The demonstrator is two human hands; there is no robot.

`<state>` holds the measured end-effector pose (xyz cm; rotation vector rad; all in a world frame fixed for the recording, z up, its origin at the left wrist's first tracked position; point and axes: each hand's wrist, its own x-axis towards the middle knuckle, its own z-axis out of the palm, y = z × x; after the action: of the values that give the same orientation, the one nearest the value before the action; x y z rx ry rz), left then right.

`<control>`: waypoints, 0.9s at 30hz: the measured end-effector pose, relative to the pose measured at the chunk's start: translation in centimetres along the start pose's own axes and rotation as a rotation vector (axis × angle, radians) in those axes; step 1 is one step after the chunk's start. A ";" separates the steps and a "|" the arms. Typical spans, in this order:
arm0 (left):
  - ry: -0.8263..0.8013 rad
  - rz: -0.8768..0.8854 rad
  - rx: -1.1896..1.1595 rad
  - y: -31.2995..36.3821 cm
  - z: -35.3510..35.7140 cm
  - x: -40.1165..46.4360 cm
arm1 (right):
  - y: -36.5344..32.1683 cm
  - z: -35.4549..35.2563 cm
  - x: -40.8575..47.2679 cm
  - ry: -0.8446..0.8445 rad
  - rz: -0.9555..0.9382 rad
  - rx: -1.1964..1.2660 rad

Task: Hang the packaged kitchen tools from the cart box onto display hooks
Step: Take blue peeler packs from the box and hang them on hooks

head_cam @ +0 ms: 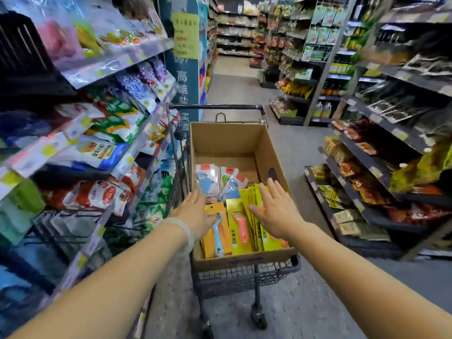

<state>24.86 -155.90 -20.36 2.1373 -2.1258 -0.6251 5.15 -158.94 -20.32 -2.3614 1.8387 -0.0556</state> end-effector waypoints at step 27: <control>-0.011 -0.099 0.029 -2.6 9.8 15.8 | -0.3 21.2 27.1 -0.500 -0.285 -0.063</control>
<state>23.56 -168.84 -33.91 2.2719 -2.0572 -0.6190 14.71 -183.06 -42.93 -2.3741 1.2857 0.5177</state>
